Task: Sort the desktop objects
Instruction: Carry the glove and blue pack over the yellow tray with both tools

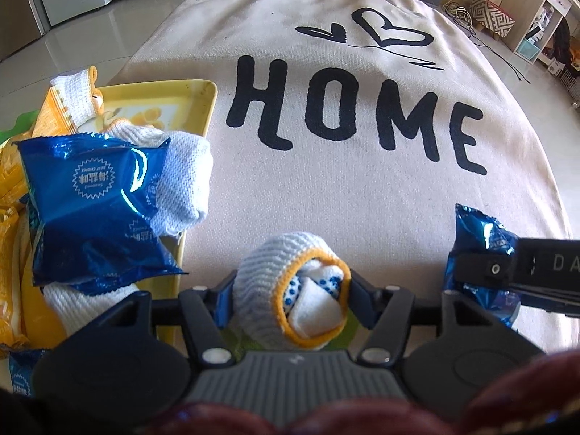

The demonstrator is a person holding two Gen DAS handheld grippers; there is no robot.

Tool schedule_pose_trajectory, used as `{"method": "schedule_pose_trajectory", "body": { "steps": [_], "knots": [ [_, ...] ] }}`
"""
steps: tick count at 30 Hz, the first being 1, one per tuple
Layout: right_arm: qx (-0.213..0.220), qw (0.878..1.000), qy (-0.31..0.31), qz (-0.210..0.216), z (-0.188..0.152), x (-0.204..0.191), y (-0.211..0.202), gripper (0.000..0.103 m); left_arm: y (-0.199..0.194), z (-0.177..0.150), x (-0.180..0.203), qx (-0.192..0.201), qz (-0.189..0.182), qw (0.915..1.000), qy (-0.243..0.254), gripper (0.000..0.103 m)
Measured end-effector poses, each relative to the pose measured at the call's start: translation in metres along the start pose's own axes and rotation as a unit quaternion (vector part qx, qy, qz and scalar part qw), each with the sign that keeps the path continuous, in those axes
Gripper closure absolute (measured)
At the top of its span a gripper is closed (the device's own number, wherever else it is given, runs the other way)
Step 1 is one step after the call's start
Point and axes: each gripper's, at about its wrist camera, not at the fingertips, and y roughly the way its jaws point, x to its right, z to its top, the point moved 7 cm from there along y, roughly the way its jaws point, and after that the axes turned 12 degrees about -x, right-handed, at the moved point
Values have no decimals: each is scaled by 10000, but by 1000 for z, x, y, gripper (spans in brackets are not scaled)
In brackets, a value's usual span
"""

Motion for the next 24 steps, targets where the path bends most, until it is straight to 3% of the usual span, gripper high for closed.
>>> {"method": "schedule_pose_trajectory", "body": {
  "steps": [11,19,24],
  "knots": [
    [343,9981,-180,487,11,-26,-20,42,-35,13,-7,396,-252,9987,-210,43],
    [534,9902,-747,1051,14,-82,-25,42,-73,19,-50,843,-180,9944,-616,43],
    [576,9853,-975,1282,15,-114,-20,42,-84,18,-78,925,-181,9913,-919,43]
  ]
}}
